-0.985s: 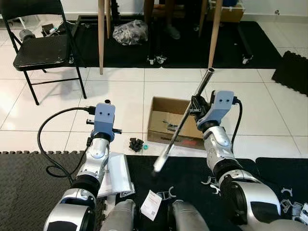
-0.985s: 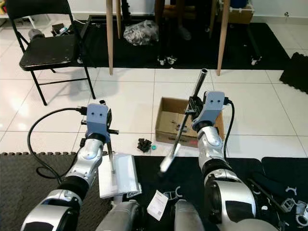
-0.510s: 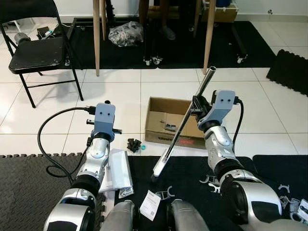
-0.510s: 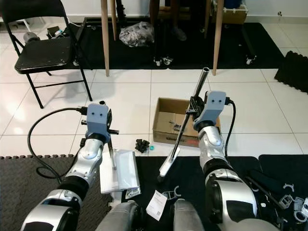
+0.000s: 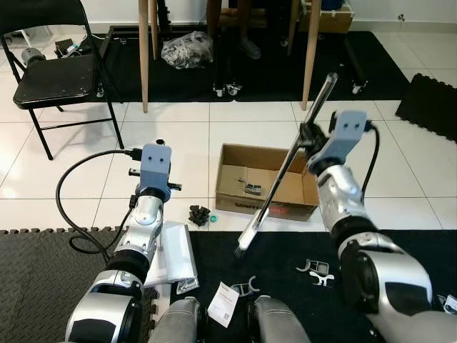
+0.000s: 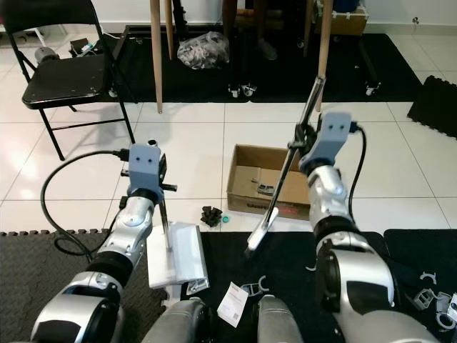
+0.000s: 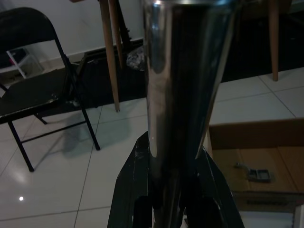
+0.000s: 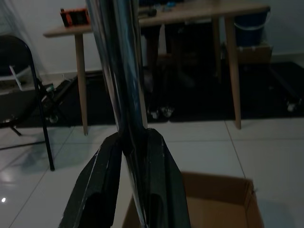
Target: Sweep floor
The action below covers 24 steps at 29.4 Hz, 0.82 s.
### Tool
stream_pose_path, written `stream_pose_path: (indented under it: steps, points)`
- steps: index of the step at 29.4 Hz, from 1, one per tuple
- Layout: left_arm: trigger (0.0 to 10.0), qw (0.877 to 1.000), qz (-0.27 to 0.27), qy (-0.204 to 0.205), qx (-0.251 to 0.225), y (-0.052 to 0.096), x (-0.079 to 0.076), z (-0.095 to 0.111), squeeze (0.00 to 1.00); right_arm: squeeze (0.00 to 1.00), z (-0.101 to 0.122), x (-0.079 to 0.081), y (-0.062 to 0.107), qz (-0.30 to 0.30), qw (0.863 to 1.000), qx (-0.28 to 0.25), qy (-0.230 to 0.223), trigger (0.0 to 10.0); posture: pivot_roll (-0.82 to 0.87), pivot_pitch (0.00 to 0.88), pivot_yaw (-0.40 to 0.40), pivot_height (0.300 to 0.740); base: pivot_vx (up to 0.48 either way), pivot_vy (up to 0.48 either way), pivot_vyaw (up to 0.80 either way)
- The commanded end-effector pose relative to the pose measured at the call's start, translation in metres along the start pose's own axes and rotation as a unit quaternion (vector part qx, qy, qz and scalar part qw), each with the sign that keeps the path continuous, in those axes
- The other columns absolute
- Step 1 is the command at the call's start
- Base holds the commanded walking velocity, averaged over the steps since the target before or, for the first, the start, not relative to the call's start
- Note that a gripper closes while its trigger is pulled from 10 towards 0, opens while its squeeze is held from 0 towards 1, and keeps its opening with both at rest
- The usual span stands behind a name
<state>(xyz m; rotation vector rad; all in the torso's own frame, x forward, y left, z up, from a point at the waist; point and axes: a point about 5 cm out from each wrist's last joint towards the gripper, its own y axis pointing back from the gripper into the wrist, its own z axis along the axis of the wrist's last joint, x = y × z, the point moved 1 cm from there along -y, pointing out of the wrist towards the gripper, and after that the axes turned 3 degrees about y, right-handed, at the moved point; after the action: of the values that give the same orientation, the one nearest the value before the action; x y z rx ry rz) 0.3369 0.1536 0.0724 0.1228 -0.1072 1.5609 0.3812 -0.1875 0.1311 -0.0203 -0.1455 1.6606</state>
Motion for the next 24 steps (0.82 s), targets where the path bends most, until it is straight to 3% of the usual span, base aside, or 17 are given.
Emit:
stream_pose_path:
  steps: [1,4,7,14,20,24]
  points:
    - [10.0,1.000,0.007,-0.014,-0.020,-0.006,0.010,0.010,0.00,0.00,0.018,-0.001,-0.008,0.005,1.000,-0.024,0.005,10.0,-0.01,0.027,0.017,0.740,0.000,0.000,0.00]
    - [10.0,1.000,0.007,-0.015,-0.020,-0.006,0.010,0.011,0.00,0.00,0.027,-0.002,-0.012,0.013,0.999,-0.032,0.015,10.0,-0.01,0.026,0.017,0.740,0.000,0.000,0.00]
    - [10.0,1.000,0.005,-0.015,-0.018,-0.007,0.009,0.011,0.00,0.00,0.033,-0.006,-0.016,0.018,0.997,-0.019,0.066,10.0,-0.01,0.026,0.017,0.740,0.000,0.000,0.00]
    - [10.0,1.000,0.002,-0.005,-0.009,-0.011,0.011,0.013,0.00,0.00,0.049,-0.017,-0.019,0.012,0.996,-0.031,0.087,10.0,-0.01,0.021,0.013,0.740,0.000,0.000,0.00]
    - [10.0,1.000,0.008,0.013,-0.021,-0.015,0.013,0.020,0.00,0.00,0.045,-0.017,-0.015,-0.006,0.996,-0.049,0.076,10.0,-0.01,0.024,0.015,0.740,0.000,0.000,0.00]
    - [10.0,1.000,0.006,-0.009,-0.018,-0.012,0.013,0.015,0.00,0.00,0.032,-0.010,-0.007,-0.005,0.995,-0.056,0.086,10.0,-0.01,0.026,0.018,0.740,0.000,0.000,0.00]
